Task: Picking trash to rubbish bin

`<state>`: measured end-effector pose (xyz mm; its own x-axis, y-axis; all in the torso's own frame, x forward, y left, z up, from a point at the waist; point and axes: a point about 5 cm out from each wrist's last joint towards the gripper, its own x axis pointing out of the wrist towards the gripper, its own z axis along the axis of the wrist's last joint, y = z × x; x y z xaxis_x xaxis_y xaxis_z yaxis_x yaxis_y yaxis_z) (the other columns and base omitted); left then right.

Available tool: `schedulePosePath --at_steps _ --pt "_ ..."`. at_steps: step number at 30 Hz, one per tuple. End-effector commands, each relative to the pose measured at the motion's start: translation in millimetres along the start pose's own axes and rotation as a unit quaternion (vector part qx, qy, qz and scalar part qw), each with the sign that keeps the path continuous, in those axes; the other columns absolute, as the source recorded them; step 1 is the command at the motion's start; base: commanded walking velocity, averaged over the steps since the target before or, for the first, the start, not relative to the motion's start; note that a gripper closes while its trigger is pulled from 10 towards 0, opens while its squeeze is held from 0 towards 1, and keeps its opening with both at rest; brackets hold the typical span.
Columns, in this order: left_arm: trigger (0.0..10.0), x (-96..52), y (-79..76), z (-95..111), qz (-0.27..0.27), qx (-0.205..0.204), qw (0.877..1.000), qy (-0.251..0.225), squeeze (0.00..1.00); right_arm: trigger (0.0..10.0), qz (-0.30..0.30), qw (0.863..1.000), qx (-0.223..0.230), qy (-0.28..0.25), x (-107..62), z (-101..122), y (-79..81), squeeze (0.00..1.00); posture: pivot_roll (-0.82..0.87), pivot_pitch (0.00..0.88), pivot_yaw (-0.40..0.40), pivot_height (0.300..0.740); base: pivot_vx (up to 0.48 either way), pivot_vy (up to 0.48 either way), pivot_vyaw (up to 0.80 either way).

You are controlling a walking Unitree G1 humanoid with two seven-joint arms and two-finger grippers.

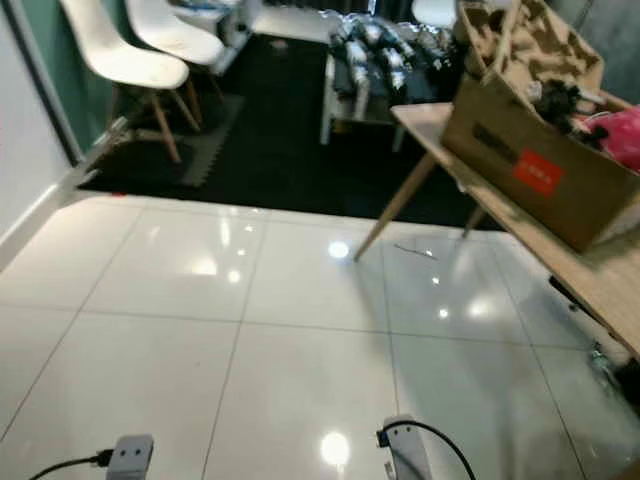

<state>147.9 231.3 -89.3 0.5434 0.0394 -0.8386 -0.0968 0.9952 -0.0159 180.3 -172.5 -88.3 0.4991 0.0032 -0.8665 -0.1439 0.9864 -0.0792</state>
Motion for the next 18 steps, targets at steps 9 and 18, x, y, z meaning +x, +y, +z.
schedulePosePath --at_steps 9,18 --pt "10.0 0.1 -4.0 -4 -0.008 0.005 1.000 0.006 0.00 10.0 -0.008 1.000 0.004 0.000 -1.0 -3 -7.4 0.00 0.20 0.074 -0.074 0.740 0.284 0.000 -0.27" --pt "10.0 3.1 -3.3 17 -0.009 0.001 0.999 -0.031 0.00 10.0 0.161 0.958 0.132 -0.196 -6.5 85 6.5 0.00 0.20 0.085 -0.071 0.740 0.281 0.000 0.00"
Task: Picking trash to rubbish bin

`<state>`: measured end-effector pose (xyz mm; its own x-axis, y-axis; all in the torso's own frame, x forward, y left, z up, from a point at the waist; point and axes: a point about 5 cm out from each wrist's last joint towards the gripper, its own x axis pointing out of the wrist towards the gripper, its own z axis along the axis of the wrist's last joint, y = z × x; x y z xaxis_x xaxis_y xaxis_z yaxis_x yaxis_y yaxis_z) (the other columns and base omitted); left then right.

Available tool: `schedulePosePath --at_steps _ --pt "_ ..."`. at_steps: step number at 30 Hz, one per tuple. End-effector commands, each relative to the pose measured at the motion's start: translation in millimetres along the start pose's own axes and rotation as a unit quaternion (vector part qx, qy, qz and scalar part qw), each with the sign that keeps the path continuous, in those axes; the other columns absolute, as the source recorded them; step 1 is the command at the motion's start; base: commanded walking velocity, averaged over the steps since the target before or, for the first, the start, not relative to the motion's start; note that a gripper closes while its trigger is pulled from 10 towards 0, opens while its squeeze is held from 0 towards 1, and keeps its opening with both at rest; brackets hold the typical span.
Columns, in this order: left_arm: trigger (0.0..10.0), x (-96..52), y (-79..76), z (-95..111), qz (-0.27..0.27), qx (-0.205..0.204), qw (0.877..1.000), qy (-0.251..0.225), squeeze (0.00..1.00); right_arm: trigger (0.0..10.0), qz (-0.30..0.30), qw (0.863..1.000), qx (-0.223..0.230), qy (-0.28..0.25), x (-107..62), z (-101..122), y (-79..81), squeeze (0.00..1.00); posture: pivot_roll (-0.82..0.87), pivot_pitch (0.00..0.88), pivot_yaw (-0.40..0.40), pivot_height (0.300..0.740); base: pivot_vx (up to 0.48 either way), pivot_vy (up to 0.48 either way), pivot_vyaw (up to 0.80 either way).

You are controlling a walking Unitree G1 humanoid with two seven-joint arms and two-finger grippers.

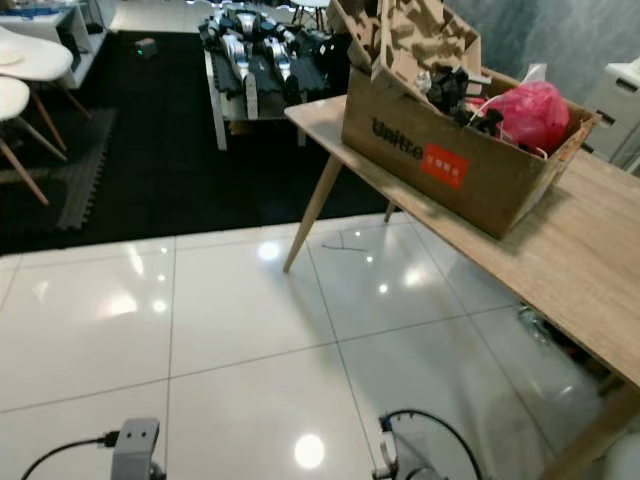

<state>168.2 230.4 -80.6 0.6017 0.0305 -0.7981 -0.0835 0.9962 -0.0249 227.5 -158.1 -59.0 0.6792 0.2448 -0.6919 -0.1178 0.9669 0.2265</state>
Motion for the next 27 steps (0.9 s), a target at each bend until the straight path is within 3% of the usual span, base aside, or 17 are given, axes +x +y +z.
schedulePosePath --at_steps 1,5,7,8,9,10,14,15,17,19,20,21,22,23,25,26,27 --pt "10.0 -0.3 -0.2 -1 -0.001 -0.003 1.000 -0.002 0.00 10.0 0.076 0.992 0.040 -0.090 4.6 39 10.7 0.00 0.20 0.085 -0.071 0.740 0.281 0.000 0.00" --pt "10.0 0.8 0.1 7 -0.003 0.003 1.000 -0.016 0.00 10.0 0.127 0.978 0.078 -0.144 4.6 66 15.5 0.00 0.20 0.087 -0.071 0.740 0.278 0.000 0.00" --pt "10.0 3.7 0.9 31 -0.006 -0.012 0.998 -0.062 0.00 10.0 0.209 0.944 0.104 -0.234 -2.6 109 17.7 0.00 0.19 0.093 -0.068 0.740 0.285 0.000 0.00" --pt "10.0 3.7 0.9 31 -0.006 -0.012 0.998 -0.062 0.00 10.0 0.209 0.944 0.104 -0.234 -2.6 109 17.7 0.00 0.19 0.093 -0.068 0.740 0.285 0.000 0.00" --pt "10.0 4.9 1.4 52 -0.015 -0.023 0.994 -0.102 0.00 10.0 0.256 0.919 0.105 -0.282 -10.3 134 17.6 0.00 0.19 0.093 -0.069 0.740 0.281 0.000 0.00" --pt "10.0 4.3 2.7 84 -0.028 -0.039 0.985 -0.163 0.00 10.0 0.322 0.879 0.093 -0.338 -23.8 163 17.4 0.00 0.18 0.096 -0.070 0.740 0.281 0.000 0.00" --pt "10.0 2.7 3.8 101 -0.037 -0.050 0.979 -0.196 0.00 10.0 0.363 0.853 0.078 -0.366 -34.1 179 17.8 0.00 0.18 0.098 -0.071 0.740 0.281 0.000 0.00" --pt "10.0 0.7 4.0 117 -0.047 -0.052 0.972 -0.225 0.00 10.0 0.388 0.835 0.069 -0.384 -41.4 189 18.5 0.00 0.18 0.098 -0.071 0.740 0.281 0.000 0.00" --pt "10.0 -5.3 2.1 148 -0.072 -0.052 0.955 -0.284 0.00 10.0 0.444 0.786 0.043 -0.428 -61.5 209 21.7 0.00 0.17 0.101 -0.069 0.740 0.287 0.000 0.00" --pt "10.0 -13.2 -2.3 177 -0.098 -0.041 0.935 -0.338 0.00 10.0 0.511 0.710 0.035 -0.483 -92.9 231 26.4 0.00 0.17 0.101 -0.067 0.740 0.351 0.000 0.00" --pt "10.0 -13.2 -2.3 177 -0.098 -0.041 0.935 -0.338 0.00 10.0 0.511 0.710 0.035 -0.483 -92.9 231 26.4 0.00 0.17 0.101 -0.067 0.740 0.296 0.000 0.00" --pt "10.0 -19.8 -6.7 195 -0.120 -0.040 0.918 -0.375 0.00 10.0 0.535 0.666 0.033 -0.518 -112.9 245 28.2 0.00 0.16 0.103 -0.065 0.740 0.300 0.000 0.00" --pt "10.0 -24.6 -9.5 206 -0.136 -0.040 0.906 -0.399 0.00 10.0 0.551 0.638 0.032 -0.538 -125.8 252 28.8 0.00 0.16 0.103 -0.065 0.740 0.424 0.000 0.00" --pt "10.0 -24.6 -9.5 206 -0.136 -0.040 0.906 -0.399 0.00 10.0 0.551 0.638 0.032 -0.538 -125.8 252 28.8 0.00 0.16 0.103 -0.065 0.740 0.424 0.000 0.00" --pt "10.0 -45.4 -22.2 238 -0.212 -0.047 0.854 -0.473 0.00 10.0 0.548 0.602 0.034 -0.580 -147.7 269 22.7 0.00 0.16 0.106 -0.064 0.740 0.300 0.000 0.00" --pt "10.0 -45.4 -22.2 238 -0.212 -0.047 0.854 -0.473 0.00 10.0 0.548 0.602 0.034 -0.580 -147.7 269 22.7 0.00 0.16 0.106 -0.064 0.740 0.300 0.000 0.00" --pt "10.0 -60.1 -29.5 253 -0.258 -0.047 0.819 -0.510 0.00 10.0 0.538 0.596 0.044 -0.595 -154.8 278 17.3 0.00 0.16 0.107 -0.064 0.740 0.300 0.000 0.00"
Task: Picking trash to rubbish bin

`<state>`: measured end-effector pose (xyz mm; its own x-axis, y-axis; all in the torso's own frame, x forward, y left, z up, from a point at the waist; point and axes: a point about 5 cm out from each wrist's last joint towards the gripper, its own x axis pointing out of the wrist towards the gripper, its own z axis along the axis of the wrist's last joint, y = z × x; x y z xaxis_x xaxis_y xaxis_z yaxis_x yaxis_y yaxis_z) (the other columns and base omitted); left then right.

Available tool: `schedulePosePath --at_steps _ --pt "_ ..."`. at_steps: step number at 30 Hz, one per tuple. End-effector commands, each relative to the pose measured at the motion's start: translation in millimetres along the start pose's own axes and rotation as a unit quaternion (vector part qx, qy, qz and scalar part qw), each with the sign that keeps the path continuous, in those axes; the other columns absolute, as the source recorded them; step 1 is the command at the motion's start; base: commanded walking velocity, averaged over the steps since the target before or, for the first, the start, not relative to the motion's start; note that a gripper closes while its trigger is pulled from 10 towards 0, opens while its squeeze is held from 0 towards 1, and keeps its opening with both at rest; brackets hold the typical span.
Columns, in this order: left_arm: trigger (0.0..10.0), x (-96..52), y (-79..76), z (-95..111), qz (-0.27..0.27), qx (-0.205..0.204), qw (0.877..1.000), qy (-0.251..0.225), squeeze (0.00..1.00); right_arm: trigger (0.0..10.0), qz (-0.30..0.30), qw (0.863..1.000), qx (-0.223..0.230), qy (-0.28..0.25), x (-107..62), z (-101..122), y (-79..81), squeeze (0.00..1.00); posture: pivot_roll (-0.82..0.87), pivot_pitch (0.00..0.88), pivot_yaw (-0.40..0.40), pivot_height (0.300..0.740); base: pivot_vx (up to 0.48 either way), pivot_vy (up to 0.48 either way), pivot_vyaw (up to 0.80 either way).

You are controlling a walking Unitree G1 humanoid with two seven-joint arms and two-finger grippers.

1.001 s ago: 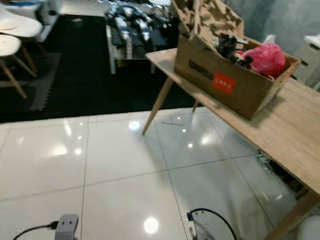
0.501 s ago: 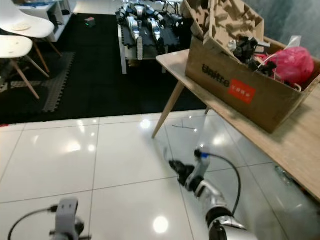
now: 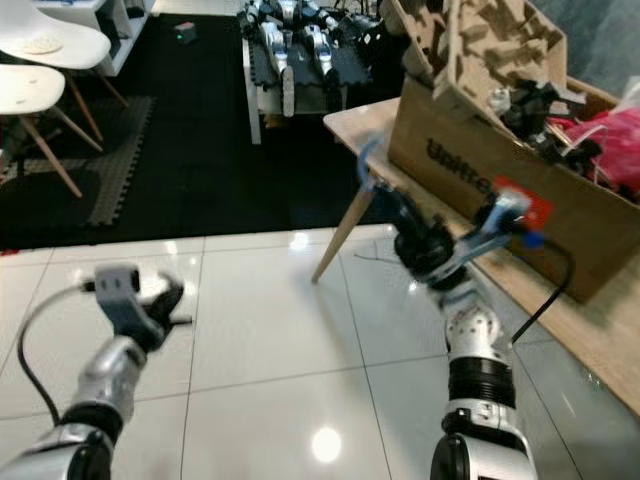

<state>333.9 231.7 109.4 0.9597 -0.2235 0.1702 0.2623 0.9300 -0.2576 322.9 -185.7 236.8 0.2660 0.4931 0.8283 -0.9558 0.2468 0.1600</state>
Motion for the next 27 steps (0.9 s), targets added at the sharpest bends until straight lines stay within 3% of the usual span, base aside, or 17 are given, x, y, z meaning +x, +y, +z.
schedulePosePath --at_steps 1,2,3,5,6,9,11,16,17,19,20,22,24,27 --pt "10.0 11.9 -25.9 26 -0.101 -0.042 0.991 -0.074 0.00 10.0 -0.031 0.999 -0.027 -0.031 1.8 25 -4.7 0.00 0.15 0.107 -0.064 0.740 0.424 0.000 0.00" --pt "10.0 14.0 -34.0 38 -0.134 -0.051 0.985 -0.099 0.00 10.0 -0.043 0.998 -0.035 -0.033 3.8 31 -5.9 0.00 0.15 0.107 -0.064 0.740 0.424 0.000 0.00" --pt "10.0 14.0 -34.0 38 -0.134 -0.051 0.985 -0.099 0.00 10.0 -0.043 0.998 -0.035 -0.033 3.8 31 -5.9 0.00 0.15 0.107 -0.064 0.740 0.424 0.000 0.00" --pt "10.0 14.5 -58.4 67 -0.218 -0.084 0.959 -0.160 0.00 10.0 -0.085 0.995 -0.055 -0.023 2.7 40 -10.1 0.00 0.15 0.110 -0.064 0.740 0.399 0.000 -0.80" --pt "10.0 14.5 -58.4 67 -0.218 -0.084 0.959 -0.160 0.00 10.0 -0.085 0.995 -0.055 -0.023 2.7 40 -10.1 0.00 0.15 0.110 -0.064 0.740 0.398 0.000 -0.80" --pt "10.0 9.0 -77.2 86 -0.283 -0.115 0.932 -0.194 0.00 10.0 -0.100 0.993 -0.058 -0.016 -0.2 41 -9.5 0.00 0.15 0.109 -0.064 0.740 0.395 0.000 -0.80" --pt "10.0 9.0 -77.2 86 -0.283 -0.115 0.932 -0.194 0.00 10.0 -0.100 0.993 -0.058 -0.016 -0.2 41 -9.5 0.00 0.15 0.109 -0.064 0.740 0.394 0.000 -0.80" --pt "10.0 -15.8 -118.8 132 -0.420 -0.194 0.843 -0.274 0.00 10.0 -0.129 0.988 -0.075 -0.024 -3.6 52 -12.6 0.00 0.15 0.103 -0.064 0.740 0.364 0.000 -0.80" --pt "10.0 -15.8 -118.8 132 -0.420 -0.194 0.843 -0.274 0.00 10.0 -0.129 0.988 -0.075 -0.024 -3.6 52 -12.6 0.00 0.15 0.103 -0.064 0.740 0.330 0.000 -0.80" --pt "10.0 -24.2 -125.6 142 -0.450 -0.212 0.818 -0.290 0.00 10.0 -0.132 0.987 -0.085 -0.030 -1.1 60 -12.4 0.00 0.15 0.103 -0.064 0.740 0.313 0.000 -0.80" --pt "10.0 -24.2 -125.6 142 -0.450 -0.212 0.818 -0.290 0.00 10.0 -0.132 0.987 -0.085 -0.030 -1.1 60 -12.4 0.00 0.15 0.103 -0.064 0.740 0.307 0.000 -0.80" --pt "10.0 -28.1 -129.1 149 -0.465 -0.232 0.800 -0.301 0.00 10.0 -0.120 0.987 -0.097 -0.035 4.9 68 -9.0 0.00 0.14 0.100 -0.063 0.740 0.000 0.000 -0.80" --pt "10.0 -29.9 -129.5 154 -0.469 -0.243 0.789 -0.314 0.00 10.0 -0.106 0.988 -0.105 -0.036 10.6 73 -5.2 0.00 0.14 0.099 -0.063 0.740 0.000 0.000 -0.80" --pt "10.0 -32.0 -128.9 157 -0.471 -0.247 0.784 -0.320 0.00 10.0 -0.092 0.989 -0.108 -0.033 15.8 76 -1.1 0.00 0.14 0.099 -0.063 0.740 0.000 0.000 -0.80"
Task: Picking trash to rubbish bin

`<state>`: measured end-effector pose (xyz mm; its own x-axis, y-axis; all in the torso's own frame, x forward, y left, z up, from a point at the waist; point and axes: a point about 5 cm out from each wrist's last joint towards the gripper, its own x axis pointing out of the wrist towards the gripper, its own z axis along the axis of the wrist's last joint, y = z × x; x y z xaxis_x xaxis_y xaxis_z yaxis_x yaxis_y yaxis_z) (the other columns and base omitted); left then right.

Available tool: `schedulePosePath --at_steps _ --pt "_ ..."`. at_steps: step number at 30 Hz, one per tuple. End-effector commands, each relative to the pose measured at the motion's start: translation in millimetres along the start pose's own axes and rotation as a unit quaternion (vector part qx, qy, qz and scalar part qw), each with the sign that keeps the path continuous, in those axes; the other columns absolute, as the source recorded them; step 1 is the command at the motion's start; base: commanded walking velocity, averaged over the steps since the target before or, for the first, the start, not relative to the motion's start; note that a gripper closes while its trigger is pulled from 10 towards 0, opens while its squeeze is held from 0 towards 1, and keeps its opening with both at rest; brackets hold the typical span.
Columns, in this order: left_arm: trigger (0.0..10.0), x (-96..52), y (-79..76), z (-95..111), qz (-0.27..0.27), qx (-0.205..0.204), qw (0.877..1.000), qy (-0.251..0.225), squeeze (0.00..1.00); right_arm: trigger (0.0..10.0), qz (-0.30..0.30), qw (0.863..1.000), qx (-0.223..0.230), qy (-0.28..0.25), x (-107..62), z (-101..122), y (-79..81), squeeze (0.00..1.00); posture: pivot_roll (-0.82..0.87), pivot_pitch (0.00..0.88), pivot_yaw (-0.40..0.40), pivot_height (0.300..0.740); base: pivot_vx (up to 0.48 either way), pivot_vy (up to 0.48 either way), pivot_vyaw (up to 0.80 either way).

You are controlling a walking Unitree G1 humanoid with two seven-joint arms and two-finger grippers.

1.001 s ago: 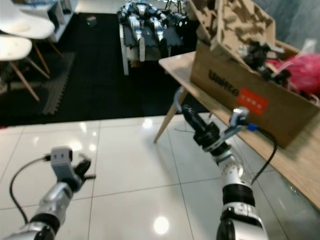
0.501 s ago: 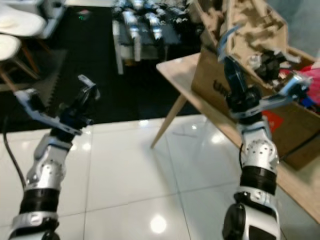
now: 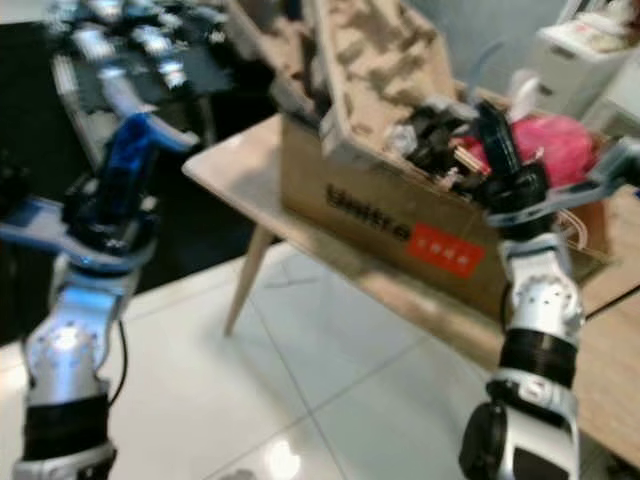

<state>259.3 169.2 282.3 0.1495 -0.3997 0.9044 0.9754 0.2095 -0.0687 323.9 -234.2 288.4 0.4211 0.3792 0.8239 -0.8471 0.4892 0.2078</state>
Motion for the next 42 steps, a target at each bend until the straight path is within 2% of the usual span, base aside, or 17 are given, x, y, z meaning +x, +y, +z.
schedulePosePath --at_steps 1,11,14,17,20,24,25,27,29,31,33,35,37,42 --pt "10.0 4.6 -7.9 -1 -0.021 -0.009 1.000 -0.001 0.00 10.0 0.006 1.000 -0.013 -0.003 -1.5 8 3.7 0.00 0.14 0.100 -0.066 0.740 0.000 0.000 -0.80" --pt "10.0 5.8 -15.3 -3 -0.021 -0.022 1.000 0.006 0.00 10.0 0.019 0.999 -0.033 0.002 13.7 13 11.9 0.00 0.14 0.102 -0.071 0.740 0.000 0.000 -0.80" --pt "10.0 8.4 -17.4 -5 -0.024 -0.029 0.999 0.006 0.00 10.0 0.009 0.998 -0.058 0.010 23.0 14 12.0 0.00 0.14 0.102 -0.071 0.740 0.000 0.000 -0.80" --pt "10.0 12.6 -15.9 -12 -0.014 -0.021 0.999 0.022 0.00 10.0 -0.014 0.993 -0.108 0.040 36.4 11 11.2 0.00 0.13 0.102 -0.071 0.740 0.000 0.000 -0.80" --pt "10.0 14.0 -12.8 -16 0.000 -0.014 0.999 0.030 0.00 10.0 -0.037 0.986 -0.146 0.069 41.5 6 8.5 0.00 0.13 0.102 -0.071 0.740 0.000 0.000 -0.80" --pt "10.0 14.8 -10.3 -16 0.010 -0.012 0.999 0.030 0.00 10.0 -0.062 0.977 -0.178 0.100 41.0 -2 2.6 0.00 0.13 0.103 -0.071 0.740 0.000 0.000 -0.80" --pt "10.0 15.9 -7.0 -18 0.024 -0.001 0.999 0.041 0.00 10.0 -0.082 0.967 -0.209 0.124 38.2 -9 -3.2 0.00 0.13 0.103 -0.074 0.740 0.000 0.000 -0.80" --pt "10.0 15.9 -3.0 -21 0.040 0.015 0.998 0.056 0.00 10.0 -0.090 0.963 -0.217 0.133 37.1 -12 -5.4 0.00 0.13 0.103 -0.074 0.740 0.000 0.000 -0.40" --pt "10.0 15.9 -3.0 -21 0.040 0.015 0.998 0.056 0.00 10.0 -0.090 0.963 -0.217 0.133 37.1 -12 -5.4 0.00 0.13 0.103 -0.074 0.740 0.000 0.000 0.00" --pt "10.0 14.5 4.9 -28 0.068 0.040 0.993 0.085 0.00 10.0 -0.098 0.958 -0.225 0.151 34.4 -20 -8.6 0.00 0.13 0.103 -0.078 0.740 0.000 -0.150 0.00" --pt "10.0 14.5 4.9 -28 0.068 0.040 0.993 0.085 0.00 10.0 -0.098 0.958 -0.225 0.151 34.4 -20 -8.6 0.00 0.13 0.103 -0.078 0.740 0.000 -0.300 0.00" --pt "10.0 11.5 11.5 -37 0.092 0.070 0.986 0.124 0.00 10.0 -0.096 0.954 -0.228 0.169 33.1 -31 -8.3 0.00 0.13 0.106 -0.082 0.740 0.000 -0.465 0.00" --pt "10.0 8.9 14.2 -41 0.107 0.077 0.982 0.136 0.00 10.0 -0.094 0.951 -0.231 0.180 33.2 -39 -7.1 0.00 0.13 0.108 -0.083 0.740 0.000 -0.465 0.00" --pt "10.0 9.2 21.0 -39 0.142 0.084 0.979 0.121 0.00 10.0 -0.094 0.949 -0.238 0.186 34.1 -44 -6.6 0.00 0.13 0.108 -0.085 0.740 0.000 -0.276 0.00"
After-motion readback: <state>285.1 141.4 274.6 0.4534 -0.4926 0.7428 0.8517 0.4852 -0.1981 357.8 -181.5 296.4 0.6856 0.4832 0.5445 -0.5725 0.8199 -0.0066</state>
